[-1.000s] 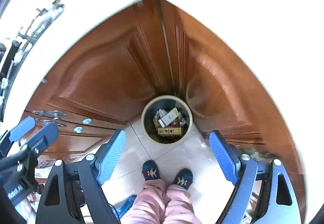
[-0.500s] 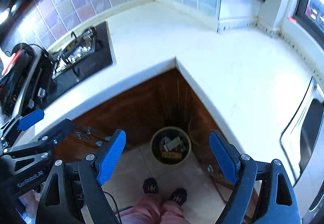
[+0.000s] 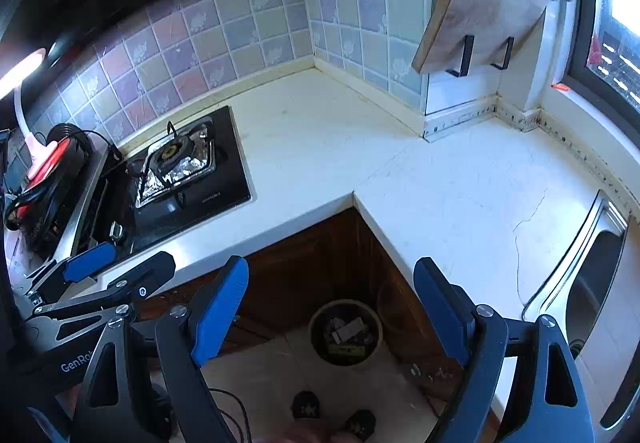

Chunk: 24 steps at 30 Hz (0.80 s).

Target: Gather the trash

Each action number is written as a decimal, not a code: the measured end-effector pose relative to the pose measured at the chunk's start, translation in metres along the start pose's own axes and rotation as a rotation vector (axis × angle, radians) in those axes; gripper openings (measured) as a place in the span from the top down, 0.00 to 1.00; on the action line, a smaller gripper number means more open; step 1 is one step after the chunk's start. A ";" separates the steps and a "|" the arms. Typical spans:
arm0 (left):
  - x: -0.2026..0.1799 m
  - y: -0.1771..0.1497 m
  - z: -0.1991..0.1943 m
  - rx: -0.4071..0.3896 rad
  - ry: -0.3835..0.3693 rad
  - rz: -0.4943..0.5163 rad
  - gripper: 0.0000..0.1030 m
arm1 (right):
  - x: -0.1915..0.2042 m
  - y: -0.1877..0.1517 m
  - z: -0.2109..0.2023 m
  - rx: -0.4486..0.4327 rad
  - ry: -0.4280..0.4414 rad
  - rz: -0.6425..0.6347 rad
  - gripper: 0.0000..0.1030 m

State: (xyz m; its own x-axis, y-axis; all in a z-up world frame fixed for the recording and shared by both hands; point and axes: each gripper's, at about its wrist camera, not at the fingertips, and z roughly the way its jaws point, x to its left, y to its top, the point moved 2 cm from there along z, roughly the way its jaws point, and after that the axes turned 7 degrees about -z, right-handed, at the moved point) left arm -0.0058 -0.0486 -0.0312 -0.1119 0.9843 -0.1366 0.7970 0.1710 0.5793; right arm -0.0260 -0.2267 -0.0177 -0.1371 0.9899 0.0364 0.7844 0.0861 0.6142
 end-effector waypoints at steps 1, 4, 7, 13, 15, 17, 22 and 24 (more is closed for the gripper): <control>-0.001 0.002 -0.004 -0.013 0.002 -0.004 0.20 | -0.001 0.002 -0.006 -0.009 0.003 0.005 0.17; -0.004 0.005 -0.013 -0.039 0.011 -0.006 0.20 | -0.001 0.007 -0.017 -0.032 0.007 0.017 0.17; -0.006 0.007 -0.020 -0.053 0.023 -0.003 0.20 | -0.001 0.008 -0.023 -0.048 0.005 0.019 0.17; -0.010 0.010 -0.028 -0.072 0.036 -0.010 0.20 | -0.001 0.011 -0.028 -0.069 0.000 0.011 0.17; -0.012 0.009 -0.029 -0.074 0.045 -0.013 0.20 | -0.001 0.012 -0.028 -0.072 -0.002 0.008 0.17; -0.011 0.010 -0.029 -0.074 0.048 -0.011 0.20 | -0.001 0.012 -0.026 -0.075 -0.003 0.005 0.17; -0.008 0.010 -0.029 -0.073 0.045 -0.008 0.20 | -0.001 0.013 -0.026 -0.075 0.000 0.007 0.17; -0.008 0.011 -0.029 -0.073 0.046 -0.004 0.21 | -0.002 0.014 -0.026 -0.078 -0.001 0.004 0.17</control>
State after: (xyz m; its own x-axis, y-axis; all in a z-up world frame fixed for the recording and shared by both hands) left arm -0.0139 -0.0529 -0.0006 -0.1434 0.9843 -0.1032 0.7512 0.1761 0.6362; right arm -0.0306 -0.2308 0.0113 -0.1333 0.9904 0.0378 0.7355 0.0733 0.6736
